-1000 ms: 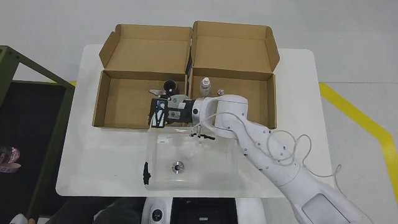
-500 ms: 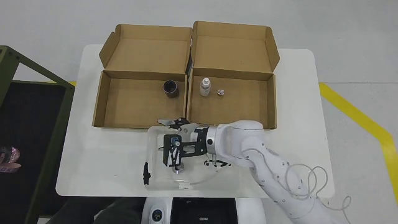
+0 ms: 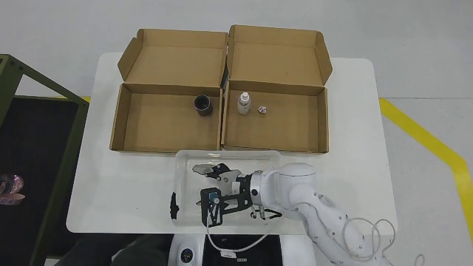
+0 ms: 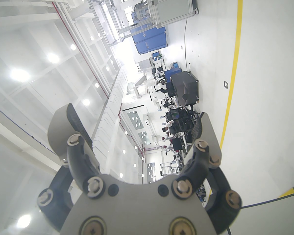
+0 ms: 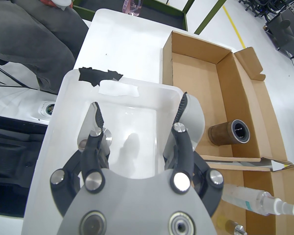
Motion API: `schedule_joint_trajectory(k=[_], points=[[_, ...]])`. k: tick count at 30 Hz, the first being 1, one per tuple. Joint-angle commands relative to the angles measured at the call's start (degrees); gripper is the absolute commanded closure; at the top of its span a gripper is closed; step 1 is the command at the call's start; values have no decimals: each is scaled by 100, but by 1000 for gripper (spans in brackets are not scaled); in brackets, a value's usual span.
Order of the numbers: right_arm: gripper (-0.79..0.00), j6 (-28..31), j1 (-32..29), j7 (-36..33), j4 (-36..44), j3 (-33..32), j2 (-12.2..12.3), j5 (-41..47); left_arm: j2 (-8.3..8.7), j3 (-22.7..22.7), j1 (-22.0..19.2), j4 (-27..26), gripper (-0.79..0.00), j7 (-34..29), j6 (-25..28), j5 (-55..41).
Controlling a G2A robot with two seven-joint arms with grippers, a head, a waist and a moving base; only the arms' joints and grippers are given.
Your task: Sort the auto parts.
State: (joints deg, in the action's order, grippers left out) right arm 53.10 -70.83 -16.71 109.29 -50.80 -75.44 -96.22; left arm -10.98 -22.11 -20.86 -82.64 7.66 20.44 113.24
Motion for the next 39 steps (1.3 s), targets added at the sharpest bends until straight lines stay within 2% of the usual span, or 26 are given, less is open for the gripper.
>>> schedule_joint_trajectory(k=[1, 22, 29, 39], points=[[-533, 6, -42, 46, -46, 16, 23, -81, 0, 0, 0, 0, -785, 0, 0, 0], [-529, -23, 111, 229, -775, 412, 99, -437, 0, 0, 0, 0, -785, 0, 0, 0], [-557, -87, 222, 272, -1036, 523, 98, -445, 0, 0, 0, 0, -785, 0, 0, 0], [-542, -165, 340, 299, -1312, 666, 96, -447, 0, 0, 0, 0, -785, 0, 0, 0]])
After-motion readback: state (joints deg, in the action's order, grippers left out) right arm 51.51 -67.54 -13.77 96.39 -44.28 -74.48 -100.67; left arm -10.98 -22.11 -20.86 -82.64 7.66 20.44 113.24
